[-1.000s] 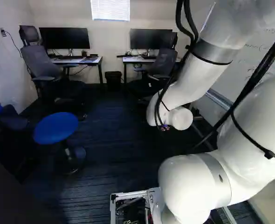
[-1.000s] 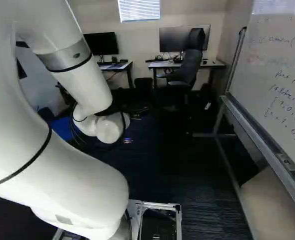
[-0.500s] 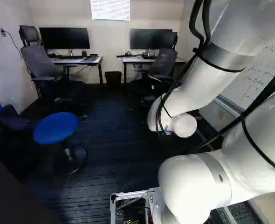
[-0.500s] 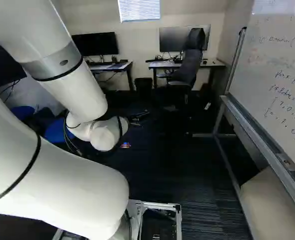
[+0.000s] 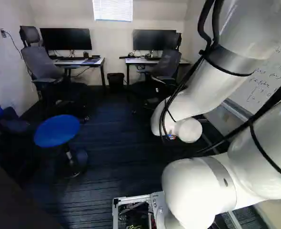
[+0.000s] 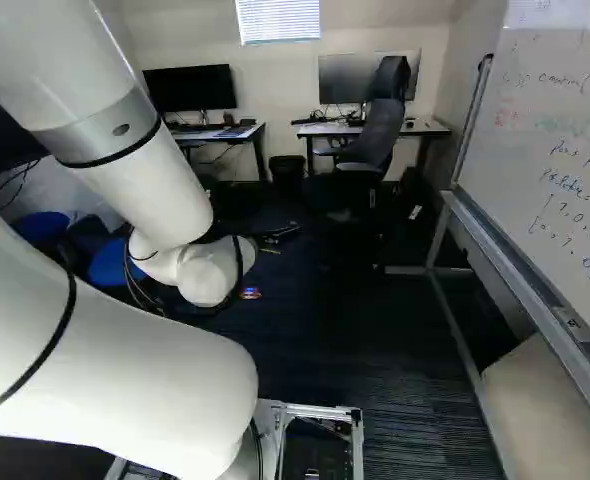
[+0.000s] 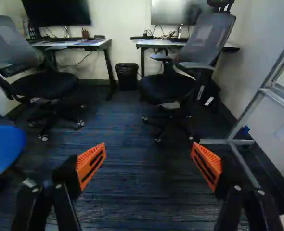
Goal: Open the door and move inside
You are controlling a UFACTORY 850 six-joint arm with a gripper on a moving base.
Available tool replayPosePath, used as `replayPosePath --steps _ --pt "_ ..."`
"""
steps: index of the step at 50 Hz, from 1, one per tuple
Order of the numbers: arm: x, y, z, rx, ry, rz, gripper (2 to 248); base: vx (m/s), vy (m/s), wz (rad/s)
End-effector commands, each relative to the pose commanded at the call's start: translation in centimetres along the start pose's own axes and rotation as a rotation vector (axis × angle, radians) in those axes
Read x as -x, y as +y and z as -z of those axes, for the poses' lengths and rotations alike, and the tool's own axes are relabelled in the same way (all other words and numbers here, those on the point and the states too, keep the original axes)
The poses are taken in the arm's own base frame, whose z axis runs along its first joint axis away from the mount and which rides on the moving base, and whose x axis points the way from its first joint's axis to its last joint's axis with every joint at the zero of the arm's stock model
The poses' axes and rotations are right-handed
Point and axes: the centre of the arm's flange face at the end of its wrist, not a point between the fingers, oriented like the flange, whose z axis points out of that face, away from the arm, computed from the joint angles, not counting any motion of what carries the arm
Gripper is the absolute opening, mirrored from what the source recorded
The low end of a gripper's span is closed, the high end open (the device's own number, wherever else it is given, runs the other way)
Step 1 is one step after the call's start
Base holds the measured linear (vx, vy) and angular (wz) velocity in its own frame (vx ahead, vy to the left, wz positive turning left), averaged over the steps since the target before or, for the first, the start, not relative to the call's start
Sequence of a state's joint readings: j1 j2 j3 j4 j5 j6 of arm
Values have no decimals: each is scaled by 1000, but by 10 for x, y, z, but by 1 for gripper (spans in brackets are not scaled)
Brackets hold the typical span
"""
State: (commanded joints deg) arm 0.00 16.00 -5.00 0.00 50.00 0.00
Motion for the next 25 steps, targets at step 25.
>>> replayPosePath --steps 25 --pt "0 0 0 0 0 0 247 0 0 0"
